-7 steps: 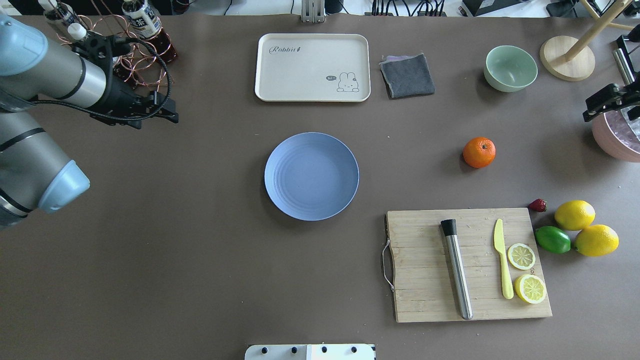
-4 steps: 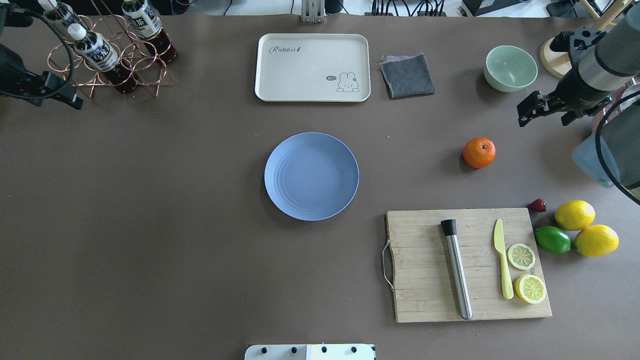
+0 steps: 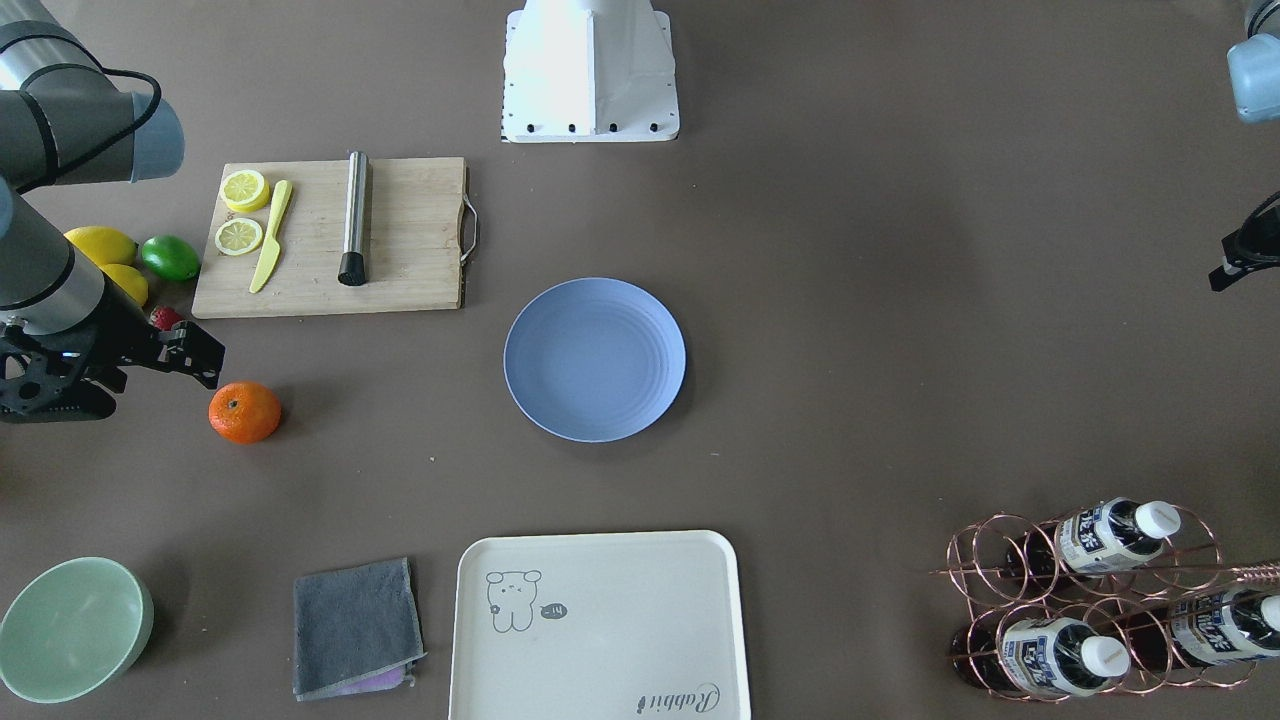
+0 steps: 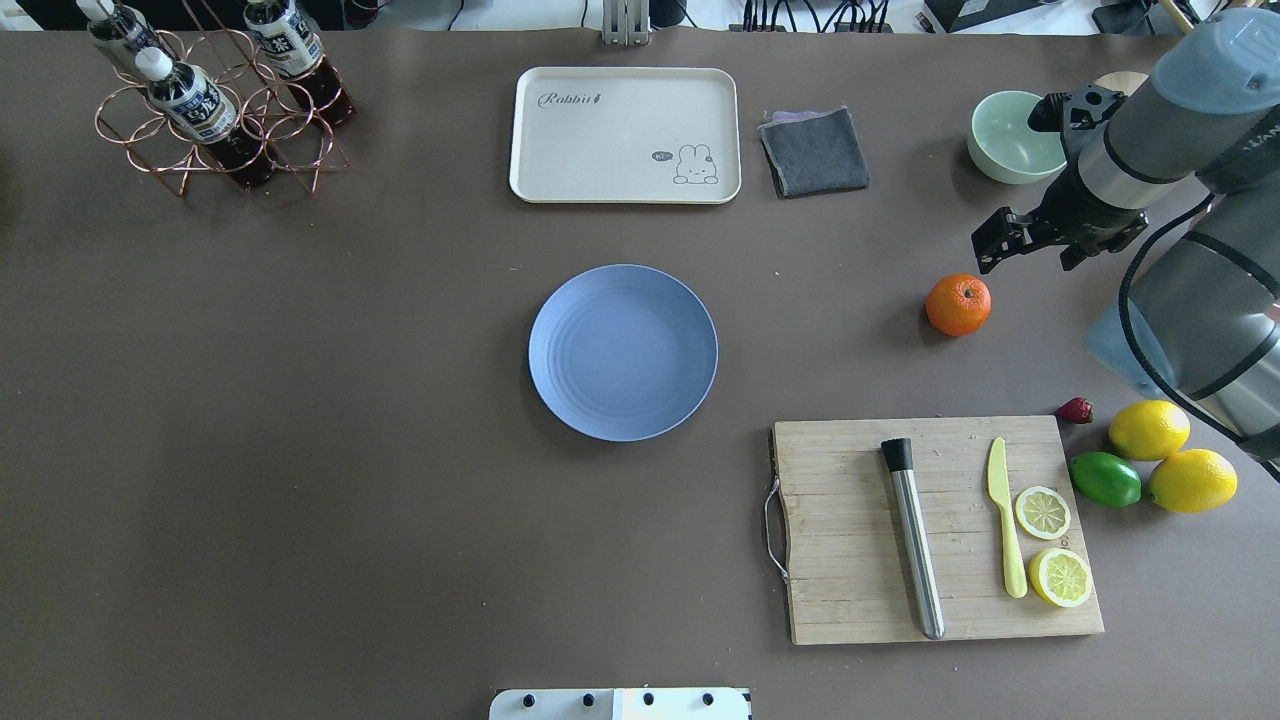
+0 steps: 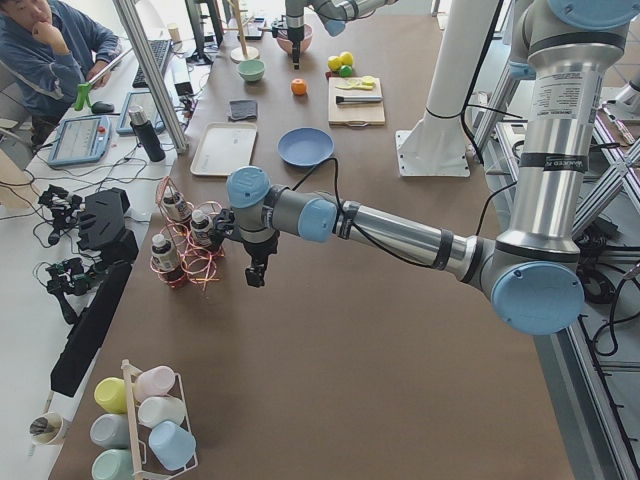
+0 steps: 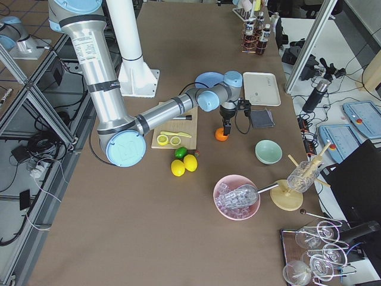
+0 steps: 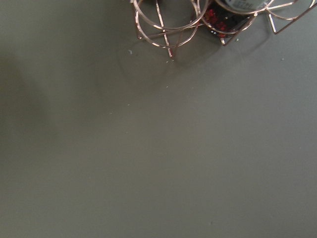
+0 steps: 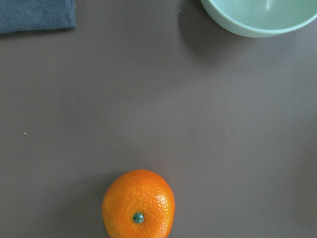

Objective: Pick orange to plate
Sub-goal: 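Lower the right gripper onto the orange and grasp it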

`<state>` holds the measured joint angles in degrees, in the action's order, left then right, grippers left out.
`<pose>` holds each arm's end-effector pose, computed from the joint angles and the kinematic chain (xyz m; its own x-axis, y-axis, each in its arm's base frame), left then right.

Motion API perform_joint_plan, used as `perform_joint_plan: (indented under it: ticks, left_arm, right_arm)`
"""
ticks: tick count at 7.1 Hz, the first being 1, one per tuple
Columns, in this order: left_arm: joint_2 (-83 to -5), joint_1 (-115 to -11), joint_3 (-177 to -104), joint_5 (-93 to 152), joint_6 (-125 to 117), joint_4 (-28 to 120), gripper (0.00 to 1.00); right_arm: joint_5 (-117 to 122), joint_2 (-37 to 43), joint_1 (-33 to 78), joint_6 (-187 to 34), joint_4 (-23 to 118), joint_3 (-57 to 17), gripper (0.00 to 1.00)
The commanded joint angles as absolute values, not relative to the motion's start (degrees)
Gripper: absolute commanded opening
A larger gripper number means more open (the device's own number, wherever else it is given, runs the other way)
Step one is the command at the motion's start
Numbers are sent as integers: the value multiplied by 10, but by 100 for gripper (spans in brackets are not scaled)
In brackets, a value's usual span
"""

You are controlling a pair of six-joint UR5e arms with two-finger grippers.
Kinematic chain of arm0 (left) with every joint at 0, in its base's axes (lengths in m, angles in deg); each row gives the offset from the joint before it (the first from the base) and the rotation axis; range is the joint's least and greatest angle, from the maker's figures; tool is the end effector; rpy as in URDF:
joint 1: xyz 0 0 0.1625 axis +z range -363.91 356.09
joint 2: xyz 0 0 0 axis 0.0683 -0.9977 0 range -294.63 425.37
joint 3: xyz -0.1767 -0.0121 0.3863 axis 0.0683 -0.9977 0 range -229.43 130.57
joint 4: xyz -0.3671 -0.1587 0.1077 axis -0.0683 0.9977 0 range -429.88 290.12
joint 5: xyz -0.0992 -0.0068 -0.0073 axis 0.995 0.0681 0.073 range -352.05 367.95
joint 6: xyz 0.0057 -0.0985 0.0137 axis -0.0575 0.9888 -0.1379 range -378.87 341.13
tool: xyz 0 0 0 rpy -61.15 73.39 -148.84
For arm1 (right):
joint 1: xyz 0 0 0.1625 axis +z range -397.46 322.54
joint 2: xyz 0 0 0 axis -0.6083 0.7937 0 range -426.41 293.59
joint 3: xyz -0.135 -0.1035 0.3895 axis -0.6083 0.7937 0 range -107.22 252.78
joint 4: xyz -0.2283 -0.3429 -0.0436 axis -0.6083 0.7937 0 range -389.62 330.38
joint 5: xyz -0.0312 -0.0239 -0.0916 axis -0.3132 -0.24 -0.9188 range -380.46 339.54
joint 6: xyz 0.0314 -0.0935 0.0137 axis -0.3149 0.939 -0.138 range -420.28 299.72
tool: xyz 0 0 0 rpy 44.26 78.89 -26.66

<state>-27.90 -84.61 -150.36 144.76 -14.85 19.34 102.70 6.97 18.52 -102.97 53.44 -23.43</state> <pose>0.0238 -0.5202 0.5337 0.6575 0.2096 -0.7237 -0.1115 0.9770 0.1817 -0.2764 -0.5506 0.4403 0.7275 -0.0219 0.6857 -0.0105 0.9990 0.0431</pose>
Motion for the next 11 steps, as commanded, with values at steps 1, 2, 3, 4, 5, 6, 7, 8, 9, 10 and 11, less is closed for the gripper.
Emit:
perform_joint_plan:
  ticks: [1, 2, 3, 4, 5, 6, 7, 8, 9, 10, 11]
  left_arm:
    - [-257, -851, -1503, 1449, -154, 189, 98]
    - [-258, -851, -1501, 1449, -154, 189, 98]
    - [-258, -851, -1501, 1449, -154, 189, 98]
    - [-258, -851, -1501, 1449, -154, 189, 98]
    - [-258, -851, -1500, 1449, -154, 189, 98]
    - [-258, -851, -1500, 1449, -154, 189, 98]
    - [-257, -850, -1500, 1449, -154, 190, 98]
    - [-257, -850, -1500, 1448, -154, 189, 98]
    - [-257, -851, -1499, 1448, -154, 189, 98]
    - [-257, -851, -1499, 1448, -154, 189, 98]
    - [-257, -850, -1497, 1449, -154, 189, 98]
  right_arm:
    - [1020, 65, 156, -1101, 390, -156, 100]
    - [1007, 66, 145, -1104, 384, -147, 100]
    - [1003, 68, 140, -1106, 384, -146, 100]
    - [997, 68, 132, -1114, 383, -143, 100]
    - [987, 68, 121, -1121, 383, -142, 100]
    - [978, 66, 114, -1124, 383, -141, 100]
    - [977, 66, 111, -1124, 383, -139, 99]
    - [977, 66, 111, -1127, 383, -139, 91]
    - [977, 65, 110, -1142, 383, -139, 48]
    - [977, 64, 110, -1144, 383, -140, 1]
    - [977, 52, 109, -1147, 383, -143, 0]
